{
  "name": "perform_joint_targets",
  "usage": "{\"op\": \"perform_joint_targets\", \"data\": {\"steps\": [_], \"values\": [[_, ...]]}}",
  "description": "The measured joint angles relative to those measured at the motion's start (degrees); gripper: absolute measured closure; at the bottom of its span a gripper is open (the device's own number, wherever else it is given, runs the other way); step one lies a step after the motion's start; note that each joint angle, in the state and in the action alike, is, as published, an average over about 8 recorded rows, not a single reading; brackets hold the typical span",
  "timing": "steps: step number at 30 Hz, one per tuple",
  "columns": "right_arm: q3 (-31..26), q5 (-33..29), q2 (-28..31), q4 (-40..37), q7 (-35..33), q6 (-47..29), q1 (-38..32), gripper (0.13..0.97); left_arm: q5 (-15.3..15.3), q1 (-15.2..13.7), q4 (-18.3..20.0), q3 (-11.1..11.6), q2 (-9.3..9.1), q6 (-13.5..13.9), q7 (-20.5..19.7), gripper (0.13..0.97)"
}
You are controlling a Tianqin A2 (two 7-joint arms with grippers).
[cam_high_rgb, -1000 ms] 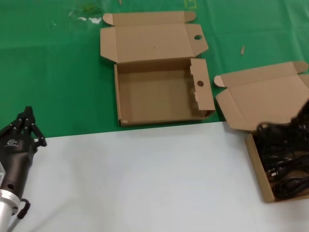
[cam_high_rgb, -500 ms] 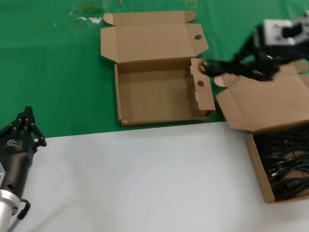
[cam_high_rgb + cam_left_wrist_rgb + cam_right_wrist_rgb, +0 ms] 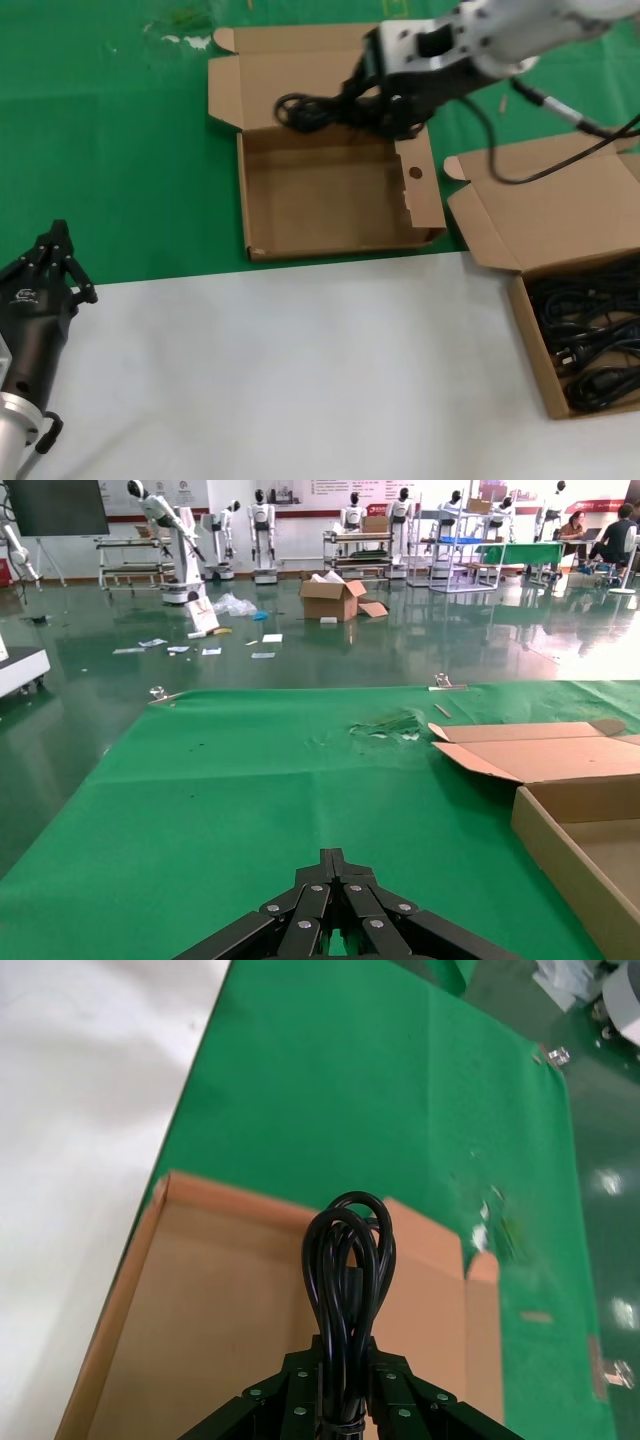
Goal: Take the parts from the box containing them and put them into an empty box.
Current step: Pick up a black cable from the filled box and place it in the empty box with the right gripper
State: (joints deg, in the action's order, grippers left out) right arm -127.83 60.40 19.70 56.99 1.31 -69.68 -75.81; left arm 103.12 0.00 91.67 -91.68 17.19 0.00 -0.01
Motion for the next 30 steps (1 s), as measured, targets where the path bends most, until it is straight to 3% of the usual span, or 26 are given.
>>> {"op": "perform_joint_targets", "data": {"steps": [12, 30], "values": [[-2.6, 0.0, -6.6, -9.1, -4.9, 6.3, 1.5, 0.893, 0.0, 0.0, 0.0, 0.0, 0.0, 0.0, 0.0, 0.957], [-3.0, -0.2, -5.7, -9.8, -4.1, 7.9, 2.3, 0.856, 0.0, 0.0, 0.0, 0.0, 0.0, 0.0, 0.0, 0.957]]}}
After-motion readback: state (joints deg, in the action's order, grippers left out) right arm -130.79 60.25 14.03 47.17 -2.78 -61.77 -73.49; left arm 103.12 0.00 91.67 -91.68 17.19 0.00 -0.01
